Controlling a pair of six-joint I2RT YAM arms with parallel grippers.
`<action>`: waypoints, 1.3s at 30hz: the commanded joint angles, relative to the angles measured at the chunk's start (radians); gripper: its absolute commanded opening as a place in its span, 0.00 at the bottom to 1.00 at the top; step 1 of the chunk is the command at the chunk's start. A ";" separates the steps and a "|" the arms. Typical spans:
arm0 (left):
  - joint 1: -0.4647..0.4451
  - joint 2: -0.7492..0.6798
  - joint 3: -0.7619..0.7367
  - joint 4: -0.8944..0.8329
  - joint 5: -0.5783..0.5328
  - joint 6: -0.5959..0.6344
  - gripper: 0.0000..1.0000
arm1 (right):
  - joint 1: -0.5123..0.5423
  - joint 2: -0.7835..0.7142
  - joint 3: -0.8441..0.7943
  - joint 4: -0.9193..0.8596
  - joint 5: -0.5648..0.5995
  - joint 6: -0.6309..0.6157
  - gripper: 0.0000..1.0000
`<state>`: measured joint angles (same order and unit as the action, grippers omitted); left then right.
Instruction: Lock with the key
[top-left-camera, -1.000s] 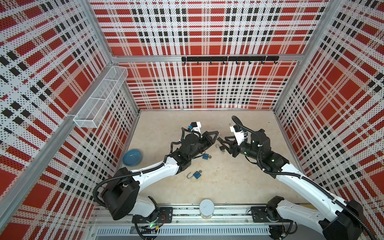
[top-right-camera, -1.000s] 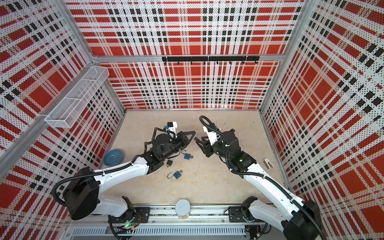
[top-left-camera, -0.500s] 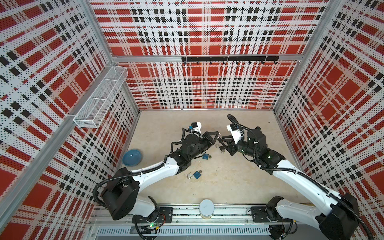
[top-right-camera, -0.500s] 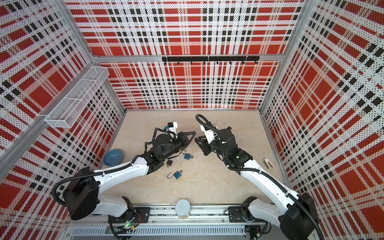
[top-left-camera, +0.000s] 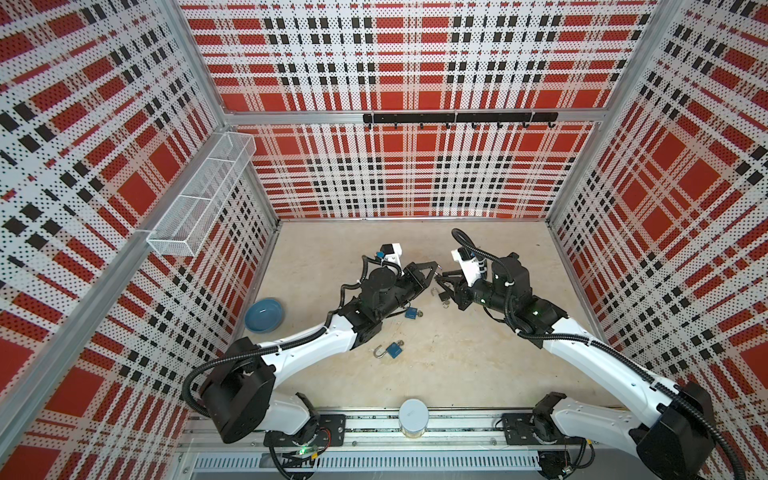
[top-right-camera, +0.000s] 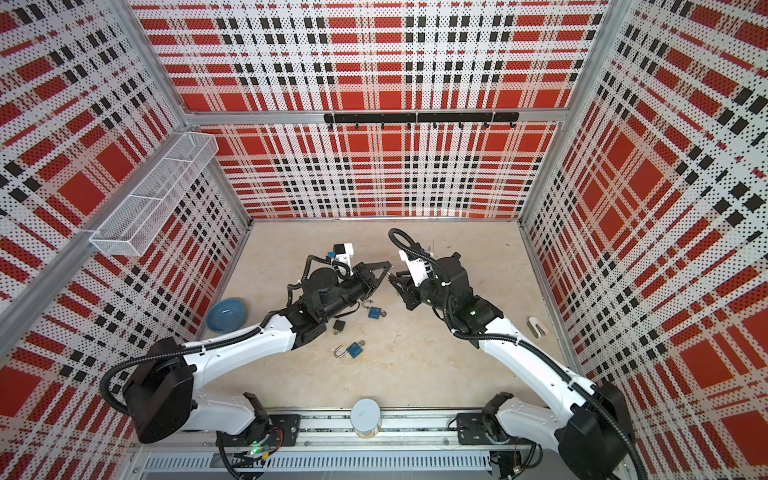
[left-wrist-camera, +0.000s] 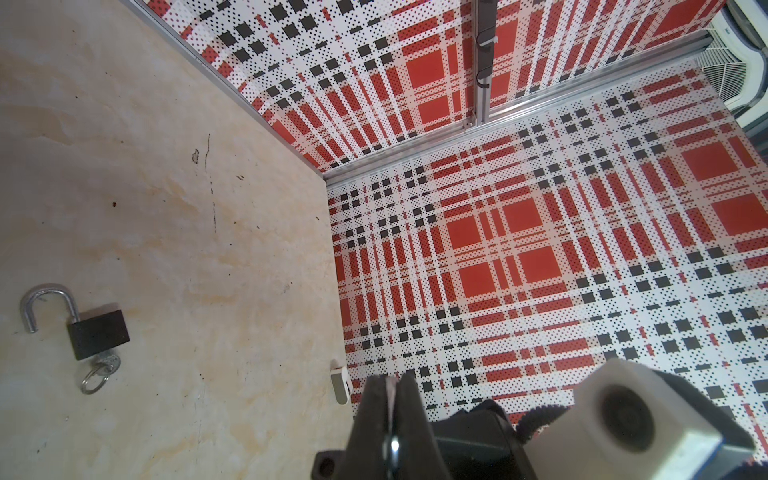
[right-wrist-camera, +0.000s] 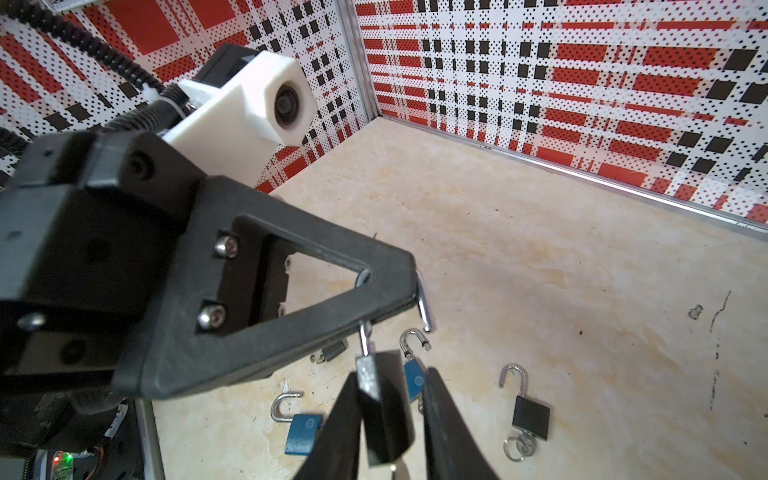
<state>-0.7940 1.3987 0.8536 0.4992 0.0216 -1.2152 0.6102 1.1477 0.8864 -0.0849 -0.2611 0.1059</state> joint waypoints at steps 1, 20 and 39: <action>-0.010 -0.030 0.033 0.023 -0.009 -0.010 0.00 | 0.005 0.010 0.030 0.052 0.004 -0.020 0.26; -0.011 -0.034 0.027 0.023 -0.016 0.001 0.00 | 0.004 0.027 0.052 0.032 0.014 -0.008 0.00; 0.153 -0.282 0.109 -0.455 0.125 0.715 0.44 | 0.005 -0.020 0.251 -0.391 -0.232 -0.063 0.00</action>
<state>-0.6502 1.1481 0.9314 0.1524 0.0669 -0.7094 0.6132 1.1576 1.1034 -0.4316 -0.3950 0.0685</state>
